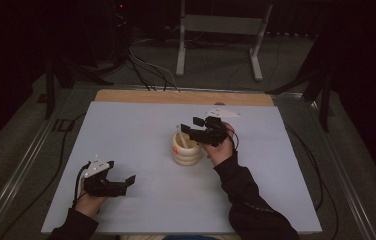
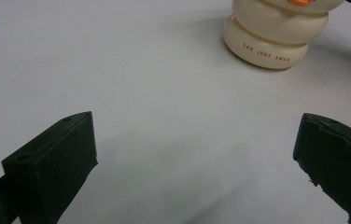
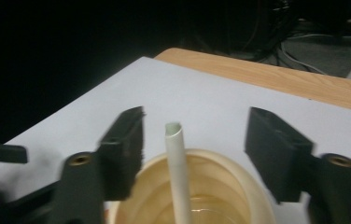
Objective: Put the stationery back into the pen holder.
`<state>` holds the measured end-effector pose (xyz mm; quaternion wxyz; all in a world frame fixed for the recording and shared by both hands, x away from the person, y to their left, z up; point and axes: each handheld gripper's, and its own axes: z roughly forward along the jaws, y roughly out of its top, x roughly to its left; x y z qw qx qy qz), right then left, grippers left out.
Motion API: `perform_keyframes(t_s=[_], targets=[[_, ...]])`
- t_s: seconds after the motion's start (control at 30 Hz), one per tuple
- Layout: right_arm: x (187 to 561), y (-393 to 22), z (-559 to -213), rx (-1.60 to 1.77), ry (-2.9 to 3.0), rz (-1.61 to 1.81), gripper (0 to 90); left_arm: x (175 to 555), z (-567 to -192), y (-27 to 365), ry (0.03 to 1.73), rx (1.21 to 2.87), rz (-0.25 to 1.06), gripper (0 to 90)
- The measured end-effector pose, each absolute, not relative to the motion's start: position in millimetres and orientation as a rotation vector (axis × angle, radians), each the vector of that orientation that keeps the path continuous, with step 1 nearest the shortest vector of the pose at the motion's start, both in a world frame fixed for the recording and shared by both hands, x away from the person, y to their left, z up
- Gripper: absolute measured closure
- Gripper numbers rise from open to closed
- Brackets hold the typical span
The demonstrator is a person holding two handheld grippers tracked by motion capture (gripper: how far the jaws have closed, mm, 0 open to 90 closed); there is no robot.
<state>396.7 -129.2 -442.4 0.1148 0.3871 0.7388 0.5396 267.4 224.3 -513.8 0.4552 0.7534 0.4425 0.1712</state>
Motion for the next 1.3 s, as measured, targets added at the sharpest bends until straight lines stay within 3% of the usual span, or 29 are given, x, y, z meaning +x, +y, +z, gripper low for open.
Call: perform_keyframes(t_s=[0.13, 0.4, 0.77, 1.3], targets=[[395.2, -132.9, -437.1, 1.098, 2.204, 1.635, 10.9, 267.3, -513.6, 224.2, 1.089, 1.86, 0.423, 0.1], [393.1, -139.0, -430.9, 1.034, 2.301, 1.594, 1.7, 267.9, -513.6, 224.0, 1.087, 1.855, 0.418, 0.1], [383.2, -158.8, -422.1, 1.013, 2.289, 1.604, 0.9, 268.0, -514.4, 224.5, 1.089, 1.86, 0.419, 0.1], [360.1, -207.7, -435.3, 1.035, 2.248, 1.545, 0.9, 267.6, -513.8, 224.4, 1.085, 1.854, 0.415, 0.1]])
